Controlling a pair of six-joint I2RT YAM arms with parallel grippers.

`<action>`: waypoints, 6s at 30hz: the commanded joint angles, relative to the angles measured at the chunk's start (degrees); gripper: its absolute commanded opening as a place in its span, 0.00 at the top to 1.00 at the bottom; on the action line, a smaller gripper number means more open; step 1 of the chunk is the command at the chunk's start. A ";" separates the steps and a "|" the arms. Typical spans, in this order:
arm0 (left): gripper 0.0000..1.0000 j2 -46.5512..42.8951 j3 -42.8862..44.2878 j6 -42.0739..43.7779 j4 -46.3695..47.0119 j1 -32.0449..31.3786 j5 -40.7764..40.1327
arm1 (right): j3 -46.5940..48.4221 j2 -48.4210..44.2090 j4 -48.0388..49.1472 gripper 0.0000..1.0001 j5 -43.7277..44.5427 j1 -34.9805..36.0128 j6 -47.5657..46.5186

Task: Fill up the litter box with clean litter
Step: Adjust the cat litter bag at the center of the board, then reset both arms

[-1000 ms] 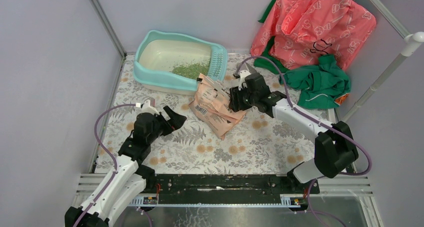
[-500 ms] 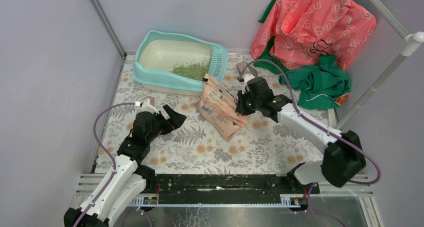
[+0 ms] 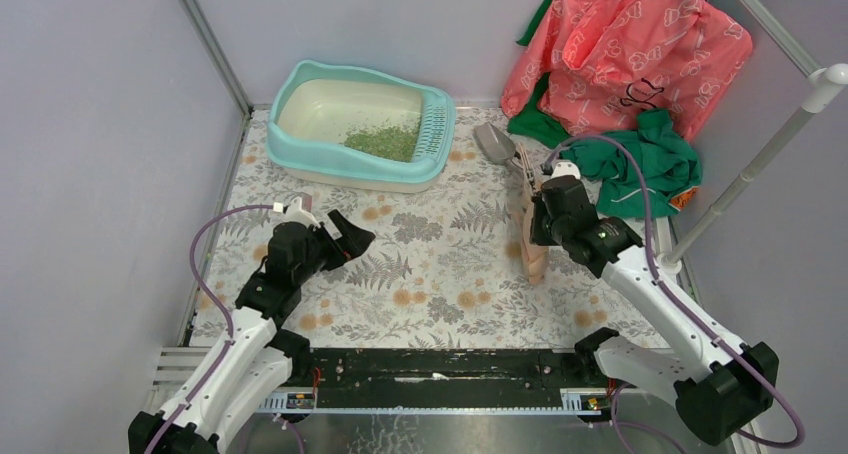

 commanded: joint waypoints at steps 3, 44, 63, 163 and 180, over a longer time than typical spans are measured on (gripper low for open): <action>0.01 0.20 1.54 0.99 1.80 0.45 1.23 | 2.58 4.61 10.01 1.00 -6.72 -0.50 1.70; 0.01 0.10 7.44 2.92 -3.56 0.47 -3.45 | 44.41 34.39 12.49 1.00 -21.73 -0.75 -5.55; 0.01 -0.10 8.85 3.36 -5.15 0.49 -3.57 | 54.00 50.01 16.16 1.00 -20.13 -5.96 -12.29; 0.01 34.10 -5.35 33.60 52.46 12.50 -24.30 | -50.76 12.44 112.23 0.00 20.48 -23.44 -12.67; 0.01 30.77 -11.34 36.28 62.37 16.77 -14.07 | -47.91 30.05 121.96 0.00 7.66 -23.52 -18.31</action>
